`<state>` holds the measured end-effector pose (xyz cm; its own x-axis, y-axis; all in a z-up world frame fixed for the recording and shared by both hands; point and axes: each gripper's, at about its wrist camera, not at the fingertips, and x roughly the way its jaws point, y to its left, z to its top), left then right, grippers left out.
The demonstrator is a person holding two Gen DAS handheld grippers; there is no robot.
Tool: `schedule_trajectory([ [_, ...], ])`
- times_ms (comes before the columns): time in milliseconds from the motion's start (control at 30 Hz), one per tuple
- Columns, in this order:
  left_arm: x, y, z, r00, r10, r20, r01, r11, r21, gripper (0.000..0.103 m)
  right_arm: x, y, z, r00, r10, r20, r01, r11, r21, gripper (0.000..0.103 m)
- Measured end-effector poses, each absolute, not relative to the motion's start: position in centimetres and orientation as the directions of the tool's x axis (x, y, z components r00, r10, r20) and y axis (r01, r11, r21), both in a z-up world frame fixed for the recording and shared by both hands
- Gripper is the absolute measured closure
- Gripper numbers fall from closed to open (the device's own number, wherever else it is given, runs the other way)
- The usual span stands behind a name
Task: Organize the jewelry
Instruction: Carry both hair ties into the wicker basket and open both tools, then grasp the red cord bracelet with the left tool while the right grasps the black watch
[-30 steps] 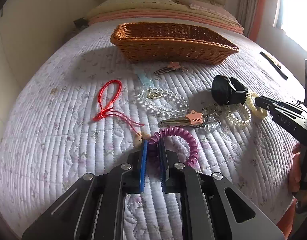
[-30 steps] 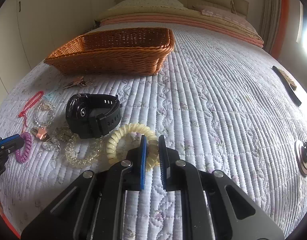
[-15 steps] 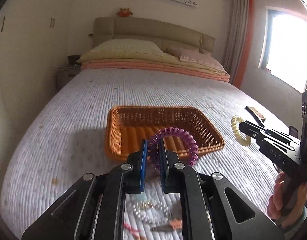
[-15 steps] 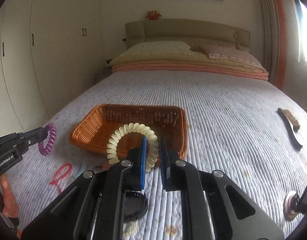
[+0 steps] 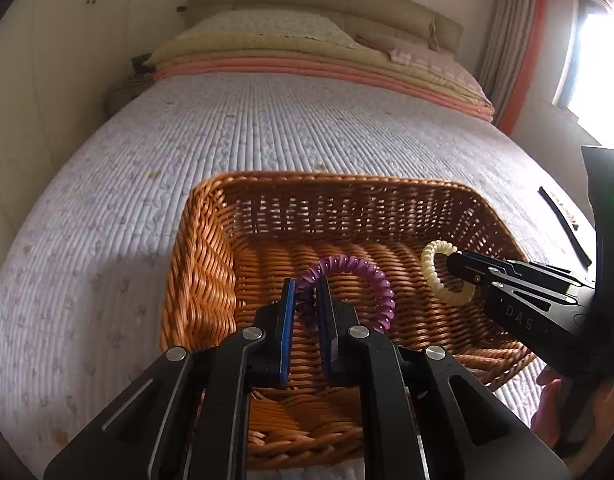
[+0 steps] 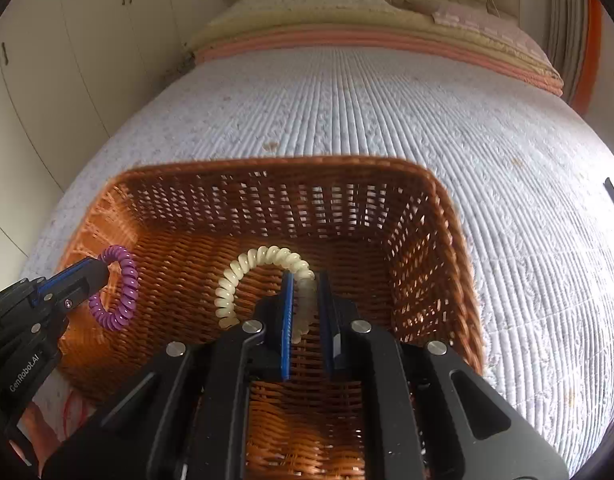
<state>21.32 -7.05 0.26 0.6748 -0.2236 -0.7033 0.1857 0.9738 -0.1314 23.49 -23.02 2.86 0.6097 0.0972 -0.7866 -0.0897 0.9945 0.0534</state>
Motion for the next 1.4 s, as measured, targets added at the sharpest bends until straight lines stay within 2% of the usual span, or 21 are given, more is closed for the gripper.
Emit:
schedule_trajectory([
  [100,21.2,-7.0,-0.1,0.667,-0.237,-0.706,0.194,0.971,-0.142,0.09,23.6,-22.4,2.8,0.591,0.117,-0.798,-0.1,0.992,0.071,0.092],
  [133,21.0,-6.8,0.0,0.666,-0.249,-0.703,0.2,0.968,-0.153,0.086,23.7,-22.3,2.8,0.59,0.119,-0.798,-0.099,0.992,0.075,0.092],
  [167,20.9,-6.5,0.2,0.669,-0.259,-0.697,0.204,0.965,-0.162,0.074,23.2,-22.5,3.0,0.592,0.129,-0.795,-0.102,0.991,0.085,0.091],
  [200,20.3,-6.3,0.7,0.678,-0.267,-0.685,0.206,0.963,-0.172,0.068,22.6,-22.6,3.6,0.599,0.146,-0.788,-0.109,0.989,0.101,0.087],
  [267,18.5,-5.5,1.7,0.693,-0.302,-0.654,0.22,0.953,-0.206,0.062,21.3,-22.8,4.6,0.612,0.162,-0.774,-0.117,0.987,0.113,0.079],
  [400,14.4,-3.3,4.0,0.723,-0.36,-0.59,0.246,0.932,-0.268,0.06,17.1,-23.4,7.2,0.648,0.191,-0.737,-0.141,0.981,0.13,0.078],
  [600,7.8,0.3,7.4,0.774,-0.386,-0.503,0.258,0.916,-0.306,0.06,9.8,-25.7,9.6,0.692,0.222,-0.687,-0.168,0.975,0.145,0.078],
  [733,3.8,3.0,8.2,0.79,-0.385,-0.477,0.249,0.913,-0.323,0.06,6.8,-26.7,7.9,0.688,0.204,-0.697,-0.162,0.979,0.126,0.078],
  [1000,1.7,6.0,4.7,0.748,-0.39,-0.537,0.203,0.905,-0.374,0.06,5.2,-27.3,2.7,0.651,0.188,-0.736,-0.131,0.982,0.136,0.078],
  [1333,5.3,5.0,-3.0,0.614,-0.399,-0.682,0.171,0.91,-0.378,0.06,6.5,-26.7,0.6,0.59,0.179,-0.788,-0.127,0.983,0.129,0.078],
  [1400,6.2,5.3,-4.1,0.586,-0.412,-0.697,0.146,0.901,-0.409,0.06,6.8,-26.5,0.5,0.577,0.189,-0.794,-0.136,0.981,0.136,0.078],
])
